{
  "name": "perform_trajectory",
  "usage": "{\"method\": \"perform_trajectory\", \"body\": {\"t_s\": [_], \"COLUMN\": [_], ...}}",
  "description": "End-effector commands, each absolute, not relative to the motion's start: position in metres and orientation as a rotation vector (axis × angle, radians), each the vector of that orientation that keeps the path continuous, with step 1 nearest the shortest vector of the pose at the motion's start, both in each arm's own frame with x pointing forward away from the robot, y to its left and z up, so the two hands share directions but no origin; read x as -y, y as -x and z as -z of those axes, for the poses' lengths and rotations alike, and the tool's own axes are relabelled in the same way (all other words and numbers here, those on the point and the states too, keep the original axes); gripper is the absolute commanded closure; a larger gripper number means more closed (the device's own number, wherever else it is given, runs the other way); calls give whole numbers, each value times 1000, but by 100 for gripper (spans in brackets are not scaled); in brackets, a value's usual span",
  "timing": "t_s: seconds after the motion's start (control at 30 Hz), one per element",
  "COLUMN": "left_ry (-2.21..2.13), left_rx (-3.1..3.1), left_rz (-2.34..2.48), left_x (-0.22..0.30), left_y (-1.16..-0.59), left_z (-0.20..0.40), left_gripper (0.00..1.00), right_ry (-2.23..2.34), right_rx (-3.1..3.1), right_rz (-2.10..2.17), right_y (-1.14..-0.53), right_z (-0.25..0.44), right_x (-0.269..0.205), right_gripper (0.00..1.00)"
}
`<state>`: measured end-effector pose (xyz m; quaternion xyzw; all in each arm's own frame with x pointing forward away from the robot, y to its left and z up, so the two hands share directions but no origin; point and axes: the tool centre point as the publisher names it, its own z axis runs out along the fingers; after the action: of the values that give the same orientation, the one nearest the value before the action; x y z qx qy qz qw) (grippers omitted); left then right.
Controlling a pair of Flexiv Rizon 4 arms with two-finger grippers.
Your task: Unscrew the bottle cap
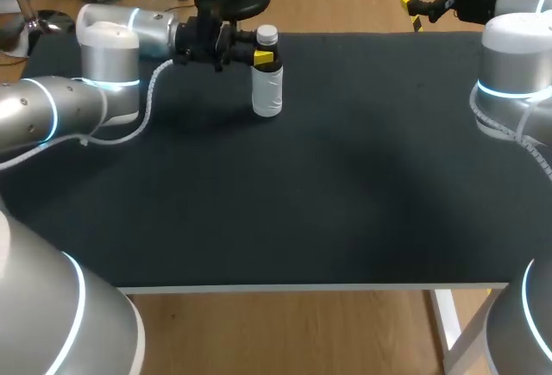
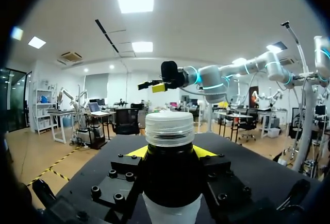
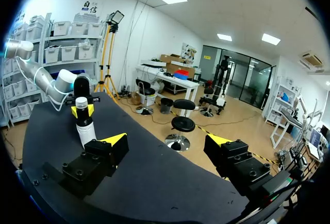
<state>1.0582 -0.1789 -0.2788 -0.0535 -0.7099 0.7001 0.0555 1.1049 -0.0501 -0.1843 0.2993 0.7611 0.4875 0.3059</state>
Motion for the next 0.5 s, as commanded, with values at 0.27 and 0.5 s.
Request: {"method": "perform_trajectory", "body": {"t_s": [0.27, 0.5], "left_ry": [157, 157], "left_rx": [2163, 2163], "left_rz": [-2129, -2129], "left_x": [179, 179], "left_y": [-1055, -1055], "left_z": [277, 277], "left_gripper": [100, 100], "right_ry": [-793, -691], "right_rx": [-2014, -1980], "right_rz": [-1290, -1470], "right_y": [-1105, -1089], "right_z": [184, 177], "right_x": [50, -15], "right_gripper": [0, 0]}}
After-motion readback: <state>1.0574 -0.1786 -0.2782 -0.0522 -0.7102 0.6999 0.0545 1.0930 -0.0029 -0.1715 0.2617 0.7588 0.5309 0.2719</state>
